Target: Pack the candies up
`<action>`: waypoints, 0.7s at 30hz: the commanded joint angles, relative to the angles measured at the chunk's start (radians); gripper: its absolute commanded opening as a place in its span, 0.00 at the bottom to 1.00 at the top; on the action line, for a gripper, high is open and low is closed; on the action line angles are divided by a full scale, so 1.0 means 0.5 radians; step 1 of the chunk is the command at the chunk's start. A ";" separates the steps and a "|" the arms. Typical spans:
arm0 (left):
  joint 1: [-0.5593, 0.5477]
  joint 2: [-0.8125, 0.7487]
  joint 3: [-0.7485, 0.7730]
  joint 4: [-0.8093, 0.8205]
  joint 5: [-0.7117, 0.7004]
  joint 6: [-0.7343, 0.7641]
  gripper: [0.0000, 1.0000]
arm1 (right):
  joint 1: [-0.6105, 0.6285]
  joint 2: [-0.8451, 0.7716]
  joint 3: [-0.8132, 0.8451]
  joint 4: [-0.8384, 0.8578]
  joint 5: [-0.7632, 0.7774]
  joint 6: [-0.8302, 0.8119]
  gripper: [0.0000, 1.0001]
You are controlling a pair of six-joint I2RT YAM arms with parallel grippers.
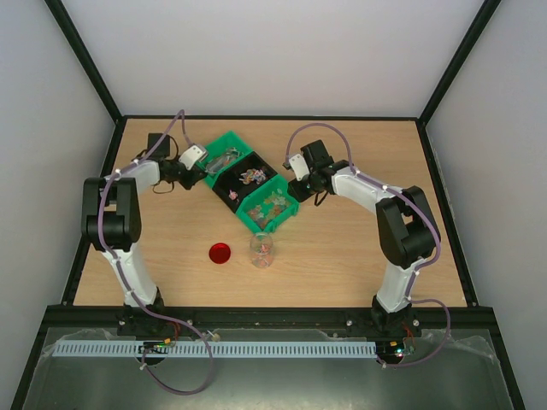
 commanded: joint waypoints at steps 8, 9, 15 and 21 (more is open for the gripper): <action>0.018 -0.129 -0.119 0.356 0.103 -0.104 0.02 | -0.010 -0.026 0.006 -0.028 0.009 -0.001 0.33; 0.018 -0.134 -0.129 0.366 0.106 -0.103 0.02 | -0.010 -0.026 0.006 -0.028 0.009 -0.001 0.33; 0.024 -0.205 -0.231 0.485 0.125 -0.110 0.02 | -0.010 -0.026 0.009 -0.030 0.012 -0.001 0.33; 0.040 -0.302 -0.333 0.637 0.144 -0.152 0.02 | -0.010 -0.022 0.012 -0.035 0.008 -0.001 0.33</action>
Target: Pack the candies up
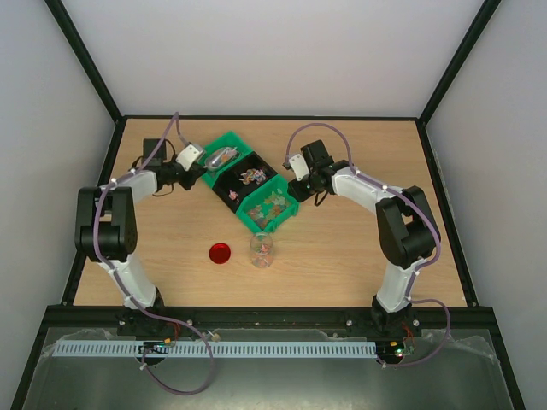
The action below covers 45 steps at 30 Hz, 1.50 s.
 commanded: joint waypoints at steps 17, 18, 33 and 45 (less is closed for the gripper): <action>0.108 -0.323 0.066 -0.304 0.217 0.279 0.02 | -0.010 -0.014 0.026 -0.050 0.010 0.004 0.36; 0.110 -0.367 0.079 -0.406 0.234 0.341 0.02 | -0.010 -0.013 0.026 -0.050 0.009 0.007 0.37; 0.124 -1.013 0.108 -1.788 0.475 1.268 0.02 | -0.010 -0.036 0.083 -0.114 -0.024 0.033 0.68; -0.074 -1.479 -0.019 -2.387 0.431 1.898 0.02 | -0.010 -0.122 0.069 -0.105 -0.037 0.031 0.99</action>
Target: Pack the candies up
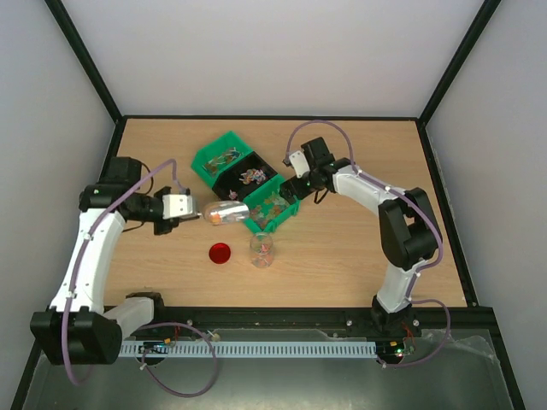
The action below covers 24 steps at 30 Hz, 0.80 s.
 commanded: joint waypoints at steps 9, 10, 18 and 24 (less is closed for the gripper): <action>-0.444 -0.163 -0.079 -0.117 -0.186 -0.069 0.02 | -0.010 -0.119 0.028 -0.076 -0.018 0.002 0.99; -0.480 -0.168 -0.083 -0.098 -0.224 -0.103 0.02 | -0.010 -0.118 0.028 -0.079 -0.017 0.003 0.99; -0.705 -0.136 -0.067 -0.020 -0.528 -0.297 0.02 | -0.010 -0.119 0.028 -0.079 -0.015 0.001 0.98; -0.808 -0.068 -0.007 -0.023 -0.689 -0.381 0.02 | -0.010 -0.119 0.027 -0.079 -0.013 0.000 0.99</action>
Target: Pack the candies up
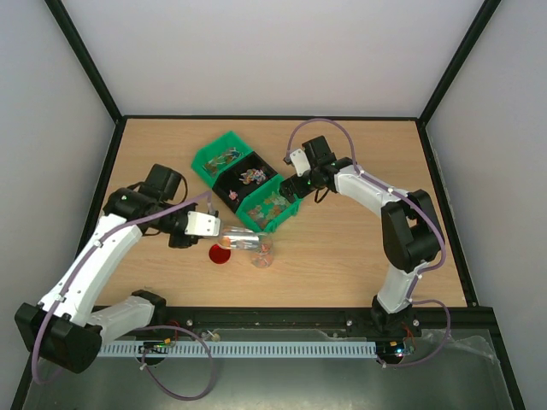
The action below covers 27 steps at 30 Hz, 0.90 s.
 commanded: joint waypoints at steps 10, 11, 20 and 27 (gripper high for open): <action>-0.208 0.118 0.166 -0.017 -0.360 -0.178 0.02 | -0.010 -0.060 0.031 -0.081 -0.003 0.002 0.98; -0.219 0.125 0.178 -0.024 -0.380 -0.185 0.02 | -0.010 -0.059 0.031 -0.081 -0.003 -0.001 0.99; -0.286 0.186 0.284 -0.084 -0.501 -0.212 0.02 | -0.010 -0.065 0.029 -0.084 -0.014 -0.002 0.99; -0.327 0.213 0.343 -0.127 -0.557 -0.208 0.02 | -0.010 -0.067 0.031 -0.086 -0.014 -0.005 0.99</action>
